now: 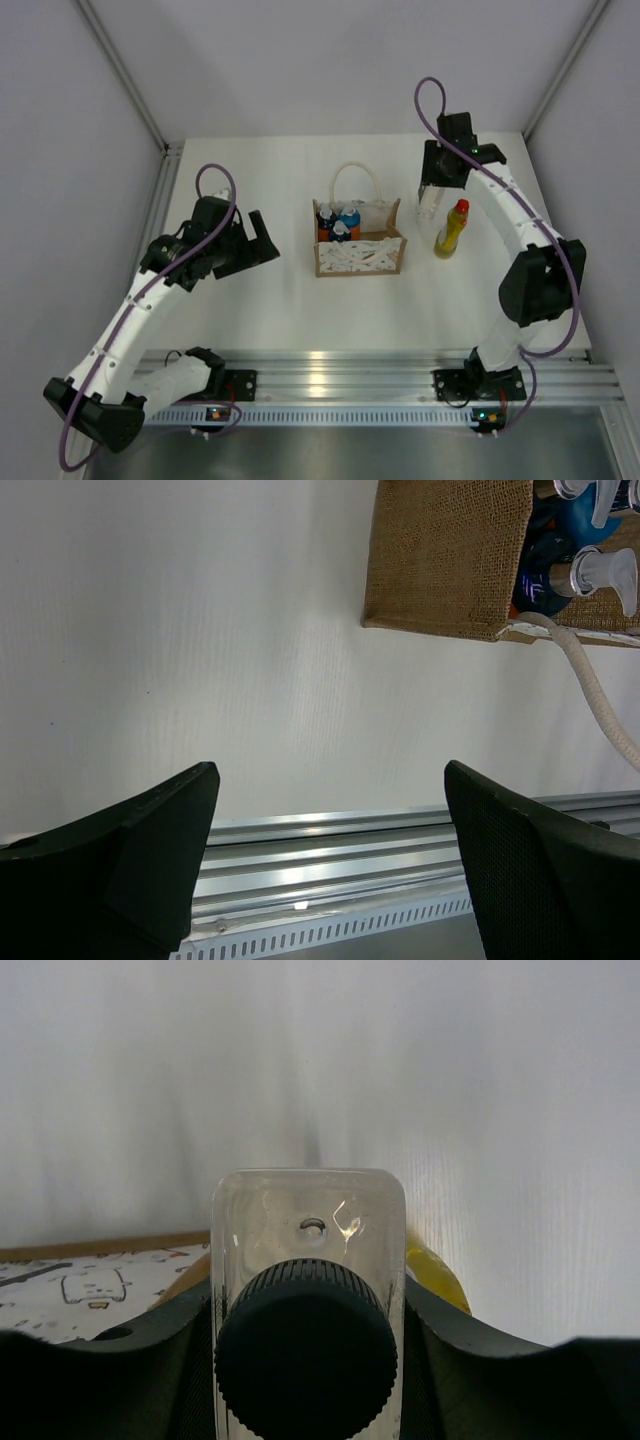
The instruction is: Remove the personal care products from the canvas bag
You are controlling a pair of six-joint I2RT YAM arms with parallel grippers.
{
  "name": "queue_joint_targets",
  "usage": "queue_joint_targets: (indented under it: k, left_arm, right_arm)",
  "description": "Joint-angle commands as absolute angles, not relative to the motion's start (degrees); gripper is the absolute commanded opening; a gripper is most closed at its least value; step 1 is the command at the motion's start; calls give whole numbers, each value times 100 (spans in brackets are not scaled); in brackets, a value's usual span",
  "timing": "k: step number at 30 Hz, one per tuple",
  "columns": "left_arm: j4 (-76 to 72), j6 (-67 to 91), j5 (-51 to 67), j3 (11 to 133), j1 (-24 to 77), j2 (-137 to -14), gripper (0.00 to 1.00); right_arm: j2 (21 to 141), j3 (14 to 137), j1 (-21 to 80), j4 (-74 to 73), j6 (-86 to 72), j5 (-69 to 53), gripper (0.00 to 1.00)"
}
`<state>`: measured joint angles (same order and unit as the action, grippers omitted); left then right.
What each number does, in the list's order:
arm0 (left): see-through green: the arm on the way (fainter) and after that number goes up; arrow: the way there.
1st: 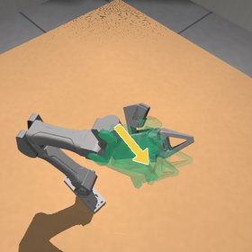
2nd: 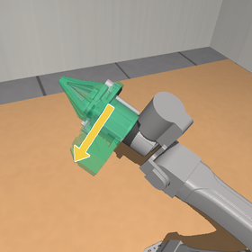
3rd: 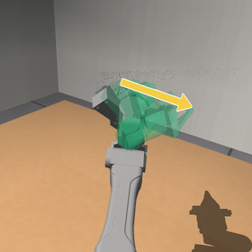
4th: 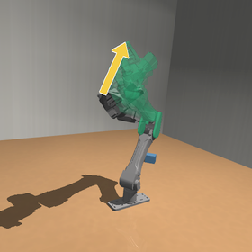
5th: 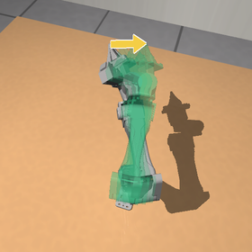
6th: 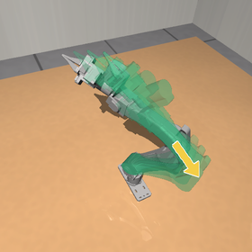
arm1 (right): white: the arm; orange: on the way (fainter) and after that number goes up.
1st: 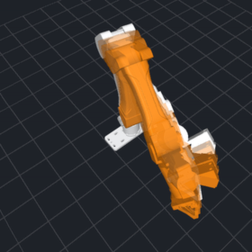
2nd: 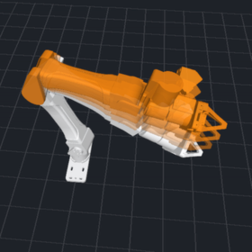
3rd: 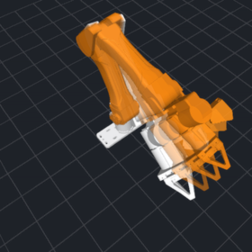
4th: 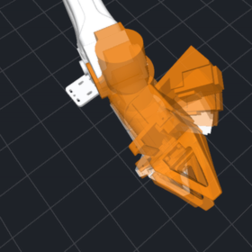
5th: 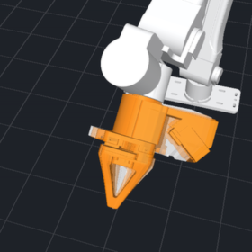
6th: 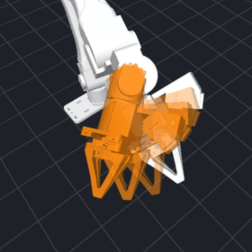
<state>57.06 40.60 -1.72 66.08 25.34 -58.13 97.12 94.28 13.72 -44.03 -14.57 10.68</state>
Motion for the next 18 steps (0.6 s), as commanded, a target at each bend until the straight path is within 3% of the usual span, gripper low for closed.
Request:
queue_joint_targets:
  k: [1, 5, 7, 10, 11, 12, 17, 18]
  left_arm:
    - [5660, 4008, -114, 6697, 2566, -5757, 98]
    - [5651, 3903, 0, 6820, 2566, -5862, 99]
    - [5651, 3771, 281, 6943, 2575, -5959, 99]
    - [5651, 3604, 299, 7118, 2619, -6073, 99]
    - [5660, 3551, 264, 7171, 2619, -6134, 99]
    - [5660, 3525, 246, 7224, 2637, -6170, 99]
    - [5660, 3428, 194, 7654, 2751, -6538, 99]
    - [5660, 3419, 132, 7725, 2829, -6609, 99]
  right_arm:
    - [9747, 9387, 1354, -3147, -1231, 1072, 0]
    - [9914, 9132, 1362, -2857, -1160, 949, 0]
    - [9993, 9044, 1354, -2743, -1143, 993, 5]
    - [10055, 8877, 1354, -2628, -1116, 985, 15]
    - [10072, 8842, 1354, -2611, -1125, 976, 20]
    - [10081, 8816, 1362, -2593, -1116, 967, 31]
    - [10055, 8798, 1362, -2575, -1134, 949, 49]
    - [10020, 8807, 1362, -2575, -1134, 941, 57]
